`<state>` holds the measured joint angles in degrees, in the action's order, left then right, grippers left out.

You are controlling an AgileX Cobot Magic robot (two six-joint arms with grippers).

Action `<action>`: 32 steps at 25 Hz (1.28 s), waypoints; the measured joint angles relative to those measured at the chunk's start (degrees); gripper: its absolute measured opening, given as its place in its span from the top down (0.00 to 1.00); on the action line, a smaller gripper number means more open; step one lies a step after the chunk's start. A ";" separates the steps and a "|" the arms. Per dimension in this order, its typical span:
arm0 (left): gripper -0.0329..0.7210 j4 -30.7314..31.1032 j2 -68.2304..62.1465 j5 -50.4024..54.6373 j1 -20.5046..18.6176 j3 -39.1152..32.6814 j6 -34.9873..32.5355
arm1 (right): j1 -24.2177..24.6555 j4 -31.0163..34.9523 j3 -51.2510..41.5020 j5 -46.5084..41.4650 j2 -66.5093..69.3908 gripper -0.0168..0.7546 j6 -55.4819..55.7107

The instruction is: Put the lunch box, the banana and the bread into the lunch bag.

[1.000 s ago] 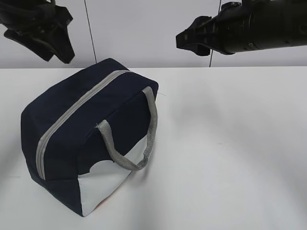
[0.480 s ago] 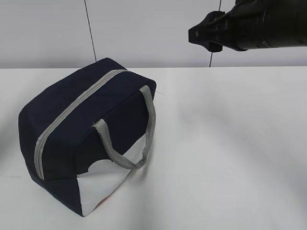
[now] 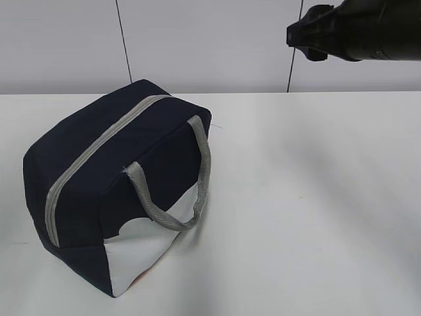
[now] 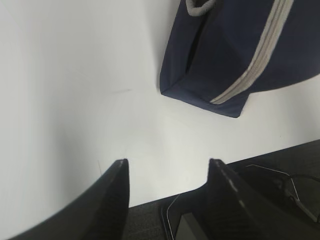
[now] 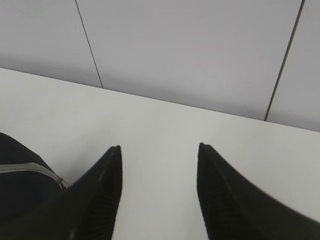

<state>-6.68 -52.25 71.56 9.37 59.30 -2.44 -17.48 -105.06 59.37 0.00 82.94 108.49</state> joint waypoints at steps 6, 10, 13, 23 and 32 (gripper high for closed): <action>0.45 0.44 14.83 0.27 0.00 -7.03 0.00 | 0.00 0.12 -2.87 -0.68 -0.48 0.49 -0.50; 0.45 0.51 22.52 0.14 0.00 -12.13 0.00 | 0.00 0.12 -4.09 -0.68 -1.18 0.49 -0.61; 0.45 0.60 27.63 -1.88 0.00 -16.60 0.00 | 0.00 0.12 -4.81 -1.02 -2.51 0.49 -0.86; 0.46 1.44 43.99 -8.00 0.00 -28.82 0.00 | 0.00 0.36 -7.47 -5.02 -6.28 0.49 -1.00; 0.48 1.91 51.52 -8.47 0.00 -28.91 0.00 | 0.00 0.38 -8.00 -5.18 -6.47 0.49 -1.10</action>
<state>-4.78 -0.73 63.09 9.37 30.38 -2.44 -17.48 -104.67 51.37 -5.18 76.47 107.40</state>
